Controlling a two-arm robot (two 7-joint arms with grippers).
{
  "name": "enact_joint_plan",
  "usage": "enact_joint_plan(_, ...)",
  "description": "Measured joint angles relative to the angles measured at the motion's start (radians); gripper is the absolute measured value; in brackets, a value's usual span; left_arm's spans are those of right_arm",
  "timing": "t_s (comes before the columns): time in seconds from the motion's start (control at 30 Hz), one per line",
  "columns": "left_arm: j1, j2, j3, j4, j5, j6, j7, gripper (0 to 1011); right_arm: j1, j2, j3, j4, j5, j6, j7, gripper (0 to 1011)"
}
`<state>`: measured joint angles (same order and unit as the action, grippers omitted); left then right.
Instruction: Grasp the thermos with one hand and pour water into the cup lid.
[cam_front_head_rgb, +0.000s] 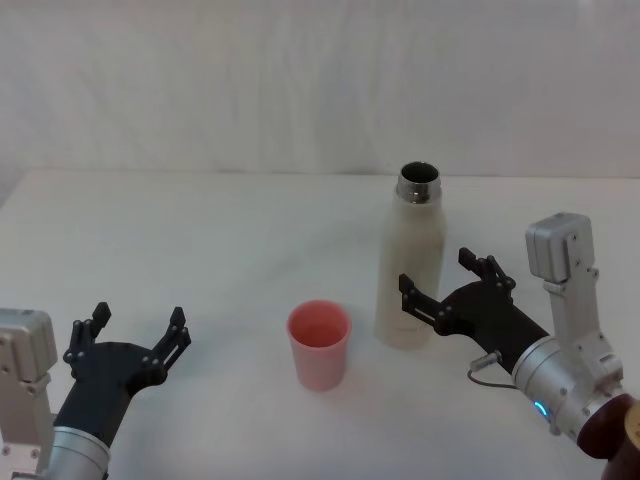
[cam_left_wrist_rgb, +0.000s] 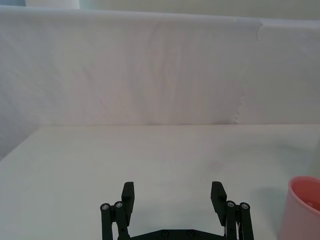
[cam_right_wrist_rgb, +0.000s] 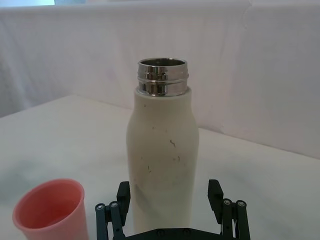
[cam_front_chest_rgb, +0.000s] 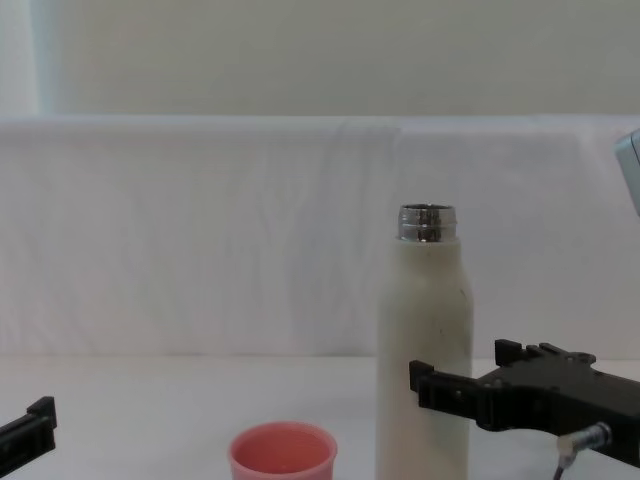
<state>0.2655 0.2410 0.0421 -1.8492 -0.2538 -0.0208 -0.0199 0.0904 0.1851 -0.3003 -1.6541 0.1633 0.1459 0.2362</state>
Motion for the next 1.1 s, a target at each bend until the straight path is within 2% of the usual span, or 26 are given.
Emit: enact_joint_plan(1.1, 0.000, 0.000, 0.000, 0.000, 0.000, 0.000, 0.000, 1001, 0.077, -0.022, -0.026, 0.076, 0.012, 0.009, -0.006, 1000)
